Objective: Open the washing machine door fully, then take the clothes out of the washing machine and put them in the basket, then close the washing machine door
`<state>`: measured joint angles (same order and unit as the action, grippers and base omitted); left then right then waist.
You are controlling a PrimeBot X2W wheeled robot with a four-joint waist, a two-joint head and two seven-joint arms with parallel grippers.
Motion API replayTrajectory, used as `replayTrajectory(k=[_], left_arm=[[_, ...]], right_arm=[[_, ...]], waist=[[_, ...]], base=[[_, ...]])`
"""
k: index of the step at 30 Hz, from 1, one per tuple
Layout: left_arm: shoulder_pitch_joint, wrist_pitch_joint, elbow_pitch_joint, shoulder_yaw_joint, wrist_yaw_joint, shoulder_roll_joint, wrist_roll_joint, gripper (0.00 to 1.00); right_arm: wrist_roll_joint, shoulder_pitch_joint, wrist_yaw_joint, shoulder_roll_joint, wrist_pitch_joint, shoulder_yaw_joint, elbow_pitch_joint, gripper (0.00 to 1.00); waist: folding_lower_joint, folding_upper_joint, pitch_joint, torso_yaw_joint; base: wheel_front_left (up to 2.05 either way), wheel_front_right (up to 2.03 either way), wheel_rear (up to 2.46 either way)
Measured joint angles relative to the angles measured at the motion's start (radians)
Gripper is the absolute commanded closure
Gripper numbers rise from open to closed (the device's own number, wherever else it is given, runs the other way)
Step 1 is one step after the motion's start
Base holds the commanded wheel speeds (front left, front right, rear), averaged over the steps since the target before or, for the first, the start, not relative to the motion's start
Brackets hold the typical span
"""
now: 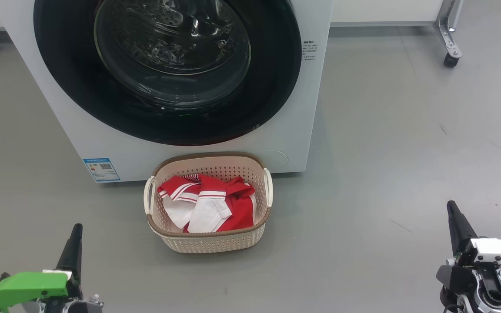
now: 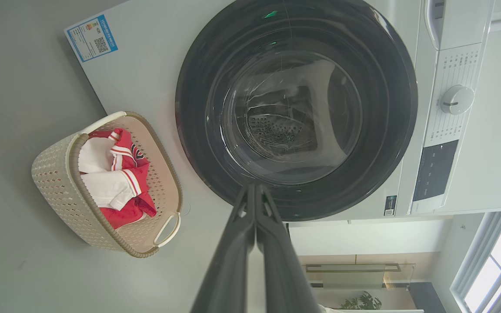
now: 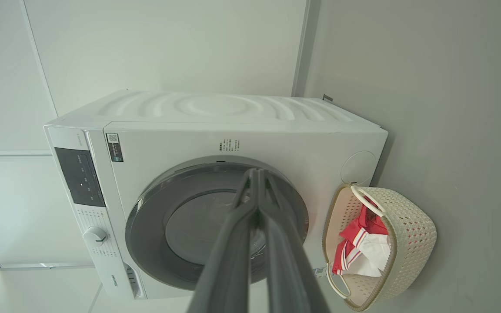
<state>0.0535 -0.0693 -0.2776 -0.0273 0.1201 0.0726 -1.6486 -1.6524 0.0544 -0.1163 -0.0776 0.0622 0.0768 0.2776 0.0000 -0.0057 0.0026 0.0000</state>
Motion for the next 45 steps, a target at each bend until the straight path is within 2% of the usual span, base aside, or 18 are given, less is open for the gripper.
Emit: replayTrajectory(k=[45], left_arm=[[0.002, 0.000, -0.002, -0.003, 0.000, -0.001, 0.000, 1.00]], right_arm=[[0.000, 0.004, -0.005, 0.002, 0.004, 0.003, 0.004, 1.00]], waist=[[0.0000, 0.0000, 0.000, 0.000]], base=[[0.00, 0.00, 0.00]])
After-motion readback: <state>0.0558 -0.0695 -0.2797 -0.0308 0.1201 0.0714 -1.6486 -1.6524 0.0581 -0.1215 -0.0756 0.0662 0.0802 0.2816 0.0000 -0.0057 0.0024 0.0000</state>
